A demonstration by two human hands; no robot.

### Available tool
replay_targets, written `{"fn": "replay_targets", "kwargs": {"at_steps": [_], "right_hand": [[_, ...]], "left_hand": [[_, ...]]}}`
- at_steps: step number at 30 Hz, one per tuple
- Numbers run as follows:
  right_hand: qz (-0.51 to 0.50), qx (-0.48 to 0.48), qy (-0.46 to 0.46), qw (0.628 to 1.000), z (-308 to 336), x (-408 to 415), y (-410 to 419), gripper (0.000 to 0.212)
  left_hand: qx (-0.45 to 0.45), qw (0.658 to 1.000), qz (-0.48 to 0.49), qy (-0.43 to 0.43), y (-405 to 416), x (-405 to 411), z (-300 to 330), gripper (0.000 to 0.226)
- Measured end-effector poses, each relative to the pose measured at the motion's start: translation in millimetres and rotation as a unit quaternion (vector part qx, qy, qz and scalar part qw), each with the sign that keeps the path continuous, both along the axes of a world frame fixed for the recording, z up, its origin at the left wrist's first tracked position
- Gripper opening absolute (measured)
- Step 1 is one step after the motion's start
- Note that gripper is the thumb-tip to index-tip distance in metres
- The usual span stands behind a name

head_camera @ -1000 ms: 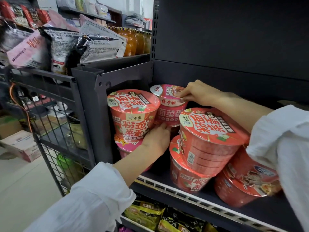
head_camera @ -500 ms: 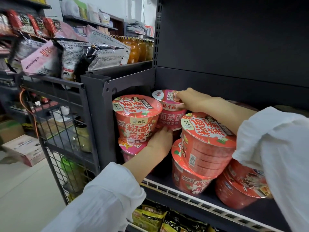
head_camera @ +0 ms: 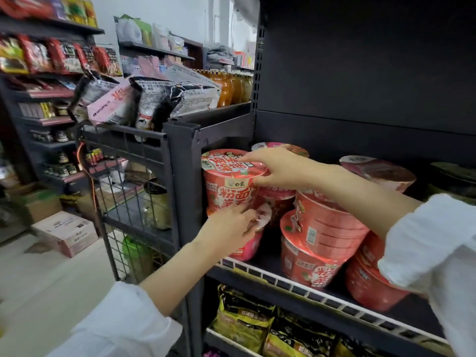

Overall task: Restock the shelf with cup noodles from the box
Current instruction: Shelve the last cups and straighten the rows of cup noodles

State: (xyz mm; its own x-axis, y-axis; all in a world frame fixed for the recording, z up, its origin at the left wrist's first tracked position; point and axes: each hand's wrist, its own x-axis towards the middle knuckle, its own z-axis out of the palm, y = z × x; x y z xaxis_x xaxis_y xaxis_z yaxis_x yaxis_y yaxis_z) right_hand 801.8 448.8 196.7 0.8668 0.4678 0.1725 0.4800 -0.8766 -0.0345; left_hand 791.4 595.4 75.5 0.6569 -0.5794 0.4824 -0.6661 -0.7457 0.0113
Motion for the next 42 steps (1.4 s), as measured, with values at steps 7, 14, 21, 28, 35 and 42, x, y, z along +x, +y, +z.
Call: {"fn": "replay_targets", "kwargs": {"at_steps": [7,14,21,28,35,42], "right_hand": [[-0.048,-0.069,-0.031,0.996,-21,7,15,0.050],[-0.050,-0.194,-0.097,0.975,5,-12,14,0.036],[-0.069,-0.202,-0.110,0.971,7,-23,19,0.041],[-0.065,-0.245,-0.153,0.955,-1,-30,22,0.034],[-0.073,-0.263,-0.171,0.947,1,-39,20,0.030],[-0.068,-0.252,-0.215,0.941,-6,-49,24,0.035]], "left_hand": [[0.059,0.992,0.103,0.046,33,-4,-23,0.041],[0.005,0.995,0.076,0.060,26,9,-26,0.040],[-0.046,0.993,0.074,0.074,31,5,-25,0.036],[-0.094,0.996,0.006,0.006,26,-5,-32,0.016],[-0.108,0.994,0.007,0.025,48,0,-33,0.025],[-0.134,0.990,0.030,0.035,48,9,-36,0.029]]}}
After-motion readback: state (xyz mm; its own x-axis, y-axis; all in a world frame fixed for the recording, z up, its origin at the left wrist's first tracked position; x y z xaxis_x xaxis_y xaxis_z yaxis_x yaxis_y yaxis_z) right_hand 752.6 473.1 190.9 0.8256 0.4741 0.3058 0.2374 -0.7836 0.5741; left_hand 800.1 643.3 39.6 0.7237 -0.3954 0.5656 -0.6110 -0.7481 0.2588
